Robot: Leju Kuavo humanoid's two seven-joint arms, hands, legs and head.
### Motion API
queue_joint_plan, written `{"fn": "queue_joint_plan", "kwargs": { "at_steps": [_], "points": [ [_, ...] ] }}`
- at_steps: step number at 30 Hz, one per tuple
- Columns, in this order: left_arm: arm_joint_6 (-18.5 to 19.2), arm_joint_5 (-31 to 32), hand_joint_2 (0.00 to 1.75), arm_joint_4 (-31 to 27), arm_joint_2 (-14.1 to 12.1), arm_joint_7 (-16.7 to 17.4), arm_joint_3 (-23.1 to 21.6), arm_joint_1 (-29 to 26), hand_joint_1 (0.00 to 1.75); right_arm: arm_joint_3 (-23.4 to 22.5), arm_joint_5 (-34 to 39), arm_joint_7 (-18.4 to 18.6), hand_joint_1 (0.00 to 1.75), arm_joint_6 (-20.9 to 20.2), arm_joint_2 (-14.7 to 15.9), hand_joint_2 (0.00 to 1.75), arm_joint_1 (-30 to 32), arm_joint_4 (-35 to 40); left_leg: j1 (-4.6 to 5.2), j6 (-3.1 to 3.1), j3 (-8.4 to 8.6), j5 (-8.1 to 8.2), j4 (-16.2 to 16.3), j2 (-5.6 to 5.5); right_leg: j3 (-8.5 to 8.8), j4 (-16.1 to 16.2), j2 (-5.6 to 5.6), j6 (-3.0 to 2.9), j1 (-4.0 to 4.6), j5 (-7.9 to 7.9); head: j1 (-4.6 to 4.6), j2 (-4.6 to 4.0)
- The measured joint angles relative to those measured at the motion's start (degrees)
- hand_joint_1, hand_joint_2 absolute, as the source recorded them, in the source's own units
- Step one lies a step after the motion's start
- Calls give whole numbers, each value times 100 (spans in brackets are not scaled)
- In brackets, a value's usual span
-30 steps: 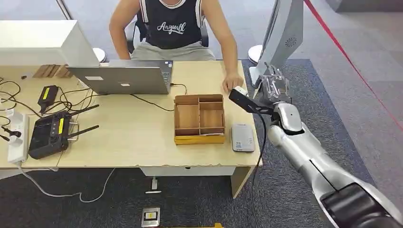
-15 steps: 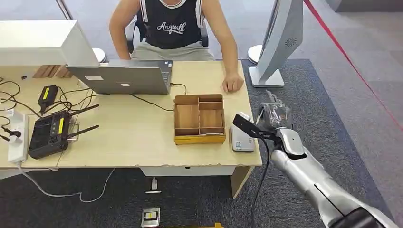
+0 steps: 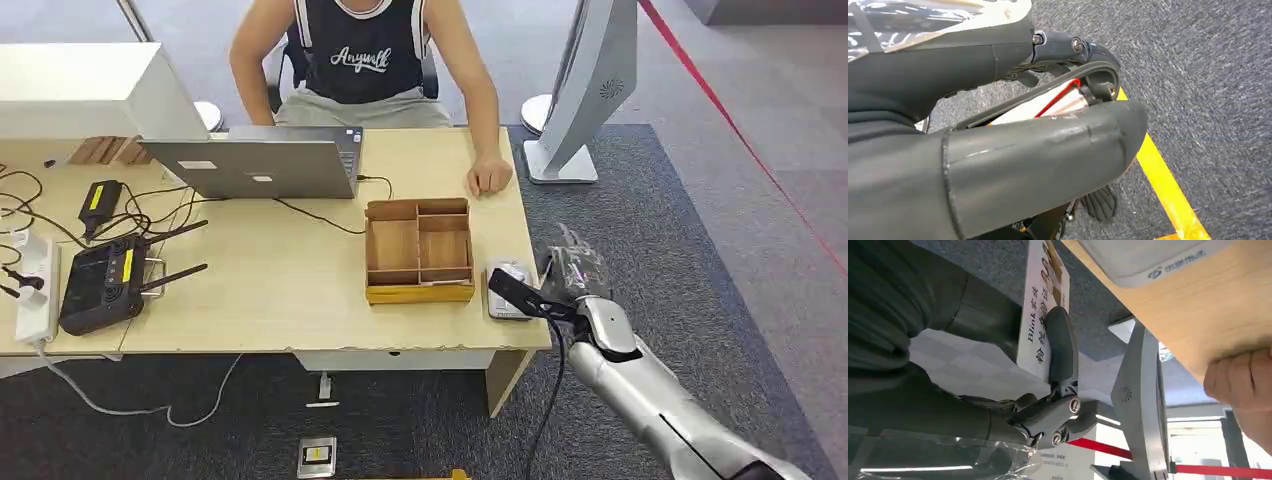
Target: Pass the card to the sensor for recognition and then transmit it.
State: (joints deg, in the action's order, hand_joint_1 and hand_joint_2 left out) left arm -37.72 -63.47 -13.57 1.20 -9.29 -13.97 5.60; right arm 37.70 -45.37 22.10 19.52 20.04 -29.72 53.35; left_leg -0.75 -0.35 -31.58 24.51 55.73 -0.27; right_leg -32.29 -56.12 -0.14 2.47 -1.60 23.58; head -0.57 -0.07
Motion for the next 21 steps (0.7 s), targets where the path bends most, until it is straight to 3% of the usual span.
{"fn": "queue_joint_plan", "kwargs": {
  "at_steps": [21],
  "points": [
    [0,122,0,0,-20,15,2,5,0,-114,-109,92,175,-138,13,175,350,433,0,0,-1,0,0,0,0,0,0,0,0,1,0,0]
  ]
}}
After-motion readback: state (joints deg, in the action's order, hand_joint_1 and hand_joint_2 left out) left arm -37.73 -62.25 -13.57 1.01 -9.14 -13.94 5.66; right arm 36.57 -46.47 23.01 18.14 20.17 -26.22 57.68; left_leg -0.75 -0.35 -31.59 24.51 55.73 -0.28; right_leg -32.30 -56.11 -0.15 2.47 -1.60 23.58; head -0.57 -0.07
